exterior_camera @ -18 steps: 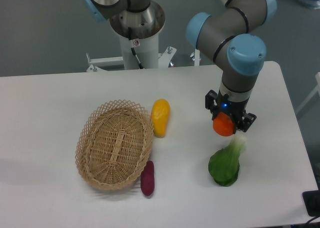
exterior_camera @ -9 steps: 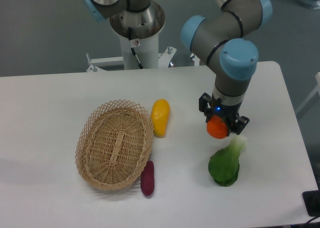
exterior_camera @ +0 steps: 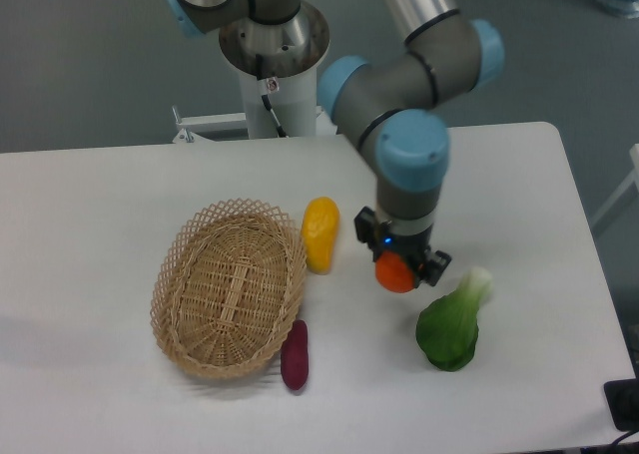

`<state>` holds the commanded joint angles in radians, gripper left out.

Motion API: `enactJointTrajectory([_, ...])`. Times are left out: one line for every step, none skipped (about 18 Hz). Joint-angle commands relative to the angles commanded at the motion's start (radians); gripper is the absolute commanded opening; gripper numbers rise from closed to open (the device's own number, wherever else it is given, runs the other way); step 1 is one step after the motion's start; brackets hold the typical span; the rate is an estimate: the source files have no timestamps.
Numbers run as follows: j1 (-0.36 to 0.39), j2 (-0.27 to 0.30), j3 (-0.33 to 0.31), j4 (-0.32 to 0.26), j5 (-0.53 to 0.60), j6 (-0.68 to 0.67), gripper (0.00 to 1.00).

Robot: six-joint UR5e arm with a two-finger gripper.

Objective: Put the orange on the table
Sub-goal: 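Carry the held orange toward the yellow mango and lower it, then set the orange on the table and open the gripper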

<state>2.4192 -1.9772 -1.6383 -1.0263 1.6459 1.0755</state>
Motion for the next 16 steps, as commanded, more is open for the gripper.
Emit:
enactJointTrajectory([-0.014,-0.005,-0.011,0.015,0.000,-0.009,0.45])
enactJointTrajectory([-0.019,-0.009,-0.029,0.050,0.000,-0.009,0.47])
enactJointTrajectory([-0.019,-0.011,-0.049,0.080,0.000,-0.009,0.47])
enactJointTrajectory([-0.019,-0.012,-0.057,0.090,0.000,-0.009,0.47])
enactJointTrajectory([-0.020,-0.014,-0.061,0.094,0.000,-0.011,0.47])
enactJointTrajectory([-0.020,-0.018,-0.063,0.095,0.000,-0.011,0.47])
enactJointTrajectory([-0.020,-0.025,-0.063,0.095,0.000,-0.012,0.47])
enactJointTrajectory([-0.020,-0.028,-0.063,0.098,0.000,-0.012,0.47])
enactJointTrajectory([-0.022,-0.034,-0.064,0.104,-0.002,-0.012,0.48])
enactJointTrajectory([-0.028,-0.038,-0.064,0.107,0.000,-0.012,0.49])
enactJointTrajectory([-0.029,-0.040,-0.064,0.117,0.000,-0.014,0.49])
enactJointTrajectory([-0.031,-0.049,-0.064,0.123,0.000,-0.014,0.52])
enactJointTrajectory([-0.031,-0.052,-0.064,0.123,0.000,-0.014,0.54])
enactJointTrajectory([-0.035,-0.052,-0.066,0.123,0.000,-0.014,0.56])
enactJointTrajectory([-0.035,-0.052,-0.071,0.124,0.000,-0.012,0.58])
enactJointTrajectory([-0.035,-0.052,-0.072,0.127,0.000,-0.012,0.58])
